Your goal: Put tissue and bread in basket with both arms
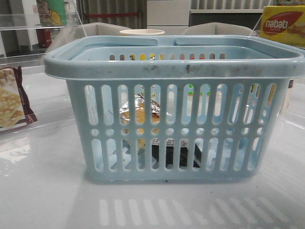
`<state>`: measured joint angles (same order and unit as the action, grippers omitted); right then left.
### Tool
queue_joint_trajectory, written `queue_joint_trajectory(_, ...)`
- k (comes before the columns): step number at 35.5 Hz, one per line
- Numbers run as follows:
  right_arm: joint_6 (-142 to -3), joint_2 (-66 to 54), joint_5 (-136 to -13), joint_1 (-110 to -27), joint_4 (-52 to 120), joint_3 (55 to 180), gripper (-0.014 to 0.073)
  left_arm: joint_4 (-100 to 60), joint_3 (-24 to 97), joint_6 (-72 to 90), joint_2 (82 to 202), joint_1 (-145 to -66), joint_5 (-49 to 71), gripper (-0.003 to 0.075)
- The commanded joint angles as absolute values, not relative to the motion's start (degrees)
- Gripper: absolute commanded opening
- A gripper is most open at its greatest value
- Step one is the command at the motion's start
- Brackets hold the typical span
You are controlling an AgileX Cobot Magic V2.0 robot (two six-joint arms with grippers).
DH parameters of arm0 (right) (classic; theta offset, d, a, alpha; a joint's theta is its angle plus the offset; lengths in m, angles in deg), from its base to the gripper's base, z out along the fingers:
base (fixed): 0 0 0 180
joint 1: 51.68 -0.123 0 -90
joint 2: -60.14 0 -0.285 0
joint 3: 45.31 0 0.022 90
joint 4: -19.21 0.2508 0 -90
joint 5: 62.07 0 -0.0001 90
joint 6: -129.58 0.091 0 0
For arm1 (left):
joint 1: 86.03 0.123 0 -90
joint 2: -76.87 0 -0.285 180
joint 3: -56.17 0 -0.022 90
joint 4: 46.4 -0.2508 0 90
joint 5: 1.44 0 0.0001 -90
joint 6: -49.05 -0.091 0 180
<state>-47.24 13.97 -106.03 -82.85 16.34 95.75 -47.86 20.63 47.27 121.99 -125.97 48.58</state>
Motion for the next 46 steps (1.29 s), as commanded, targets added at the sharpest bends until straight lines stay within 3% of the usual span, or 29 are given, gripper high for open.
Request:
queue_joint_trajectory(1, -47.88, 14.2, -102.63, -82.8, 15.3, 97.35, 0.0056, -47.63, 21.59, 47.71, 121.23, -126.16, 43.56, 0.0091)
queue_joint_trajectory(6, -47.88, 14.2, -102.64, -82.8, 15.3, 97.35, 0.0056, -47.5, 18.95, 47.71, 116.82, -120.29, 39.3, 0.0091)
queue_joint_trajectory(15, -47.88, 14.2, -102.64, -82.8, 15.3, 97.35, 0.0056, -45.97, -2.89, 47.71, 100.67, -99.79, 5.84, 0.0091)
queue_joint_trajectory(22, -47.88, 14.2, -102.64, -82.8, 15.3, 97.35, 0.0056, -43.81, -15.84, 47.71, 88.97, -90.22, 0.64, 0.0091)
queue_joint_trajectory(28, -47.88, 14.2, -102.64, -82.8, 15.3, 97.35, 0.0056, -43.81, -21.53, 47.71, 84.58, -89.16, -2.87, 0.0091)
queue_joint_trajectory(46, -47.88, 14.2, -102.7, -82.8, 15.3, 97.35, 0.0056, -43.8, -21.42, 47.47, 83.29, -90.19, -3.51, 0.0091)
